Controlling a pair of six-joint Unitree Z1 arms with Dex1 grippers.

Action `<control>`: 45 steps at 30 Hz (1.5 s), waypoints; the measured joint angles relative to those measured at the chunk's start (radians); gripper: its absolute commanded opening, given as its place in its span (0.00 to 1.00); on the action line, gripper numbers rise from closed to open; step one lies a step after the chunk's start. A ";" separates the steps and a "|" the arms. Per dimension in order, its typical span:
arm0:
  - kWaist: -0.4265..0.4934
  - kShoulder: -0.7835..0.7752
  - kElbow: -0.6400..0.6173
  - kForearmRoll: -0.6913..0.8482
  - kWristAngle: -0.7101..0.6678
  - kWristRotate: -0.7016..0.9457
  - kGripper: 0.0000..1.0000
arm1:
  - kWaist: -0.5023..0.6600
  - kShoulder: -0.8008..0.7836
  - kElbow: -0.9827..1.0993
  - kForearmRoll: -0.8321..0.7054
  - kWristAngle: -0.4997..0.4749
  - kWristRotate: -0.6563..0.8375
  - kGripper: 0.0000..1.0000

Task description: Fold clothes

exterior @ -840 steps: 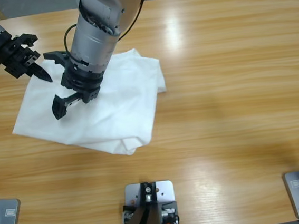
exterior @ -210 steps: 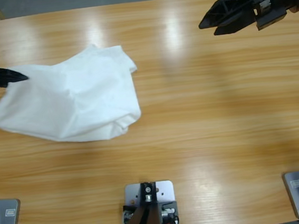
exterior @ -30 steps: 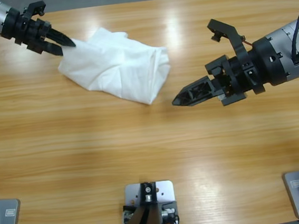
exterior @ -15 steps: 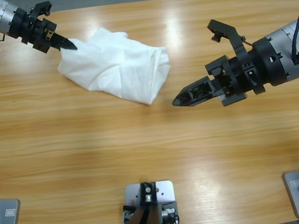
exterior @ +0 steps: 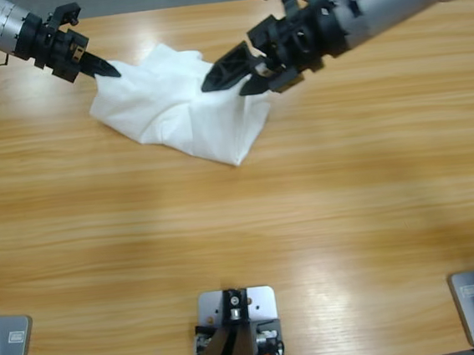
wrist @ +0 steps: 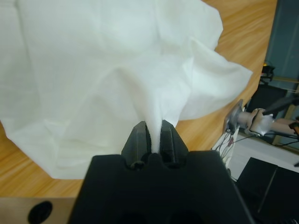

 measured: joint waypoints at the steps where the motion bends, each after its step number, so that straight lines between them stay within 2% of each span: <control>1: 0.003 0.008 -0.013 0.006 -0.002 0.000 0.00 | -0.006 0.019 -0.008 0.000 -0.016 -0.005 0.90; 9: 0.011 0.059 -0.085 0.051 -0.008 0.004 0.00 | -0.060 0.050 -0.026 0.043 -0.192 -0.041 0.90; 17: 0.019 0.086 -0.108 0.065 -0.008 0.007 0.00 | -0.067 0.091 -0.051 0.051 -0.200 -0.046 0.90; 20: 0.020 0.093 -0.115 0.068 -0.008 0.007 0.00 | -0.067 0.114 -0.057 0.053 -0.199 -0.046 0.85; 31: 0.026 0.120 -0.135 0.086 -0.011 0.017 0.00 | -0.064 0.188 -0.134 0.060 -0.184 -0.046 0.85; 34: 0.029 0.126 -0.140 0.094 -0.011 0.023 0.00 | -0.062 0.198 -0.145 0.067 -0.181 -0.046 0.72; 35: 0.029 0.128 -0.143 0.097 -0.011 0.025 0.00 | -0.062 0.201 -0.145 0.068 -0.181 -0.046 0.72; 38: 0.030 0.135 -0.160 0.102 -0.012 0.029 0.00 | -0.061 0.211 -0.145 0.069 -0.178 -0.048 0.54; 41: 0.030 0.141 -0.170 0.107 -0.014 0.033 0.00 | -0.056 0.219 -0.145 0.070 -0.170 -0.049 0.02; 45: 0.032 0.146 -0.172 0.110 -0.016 0.035 0.00 | -0.049 0.226 -0.145 0.070 -0.146 -0.052 0.00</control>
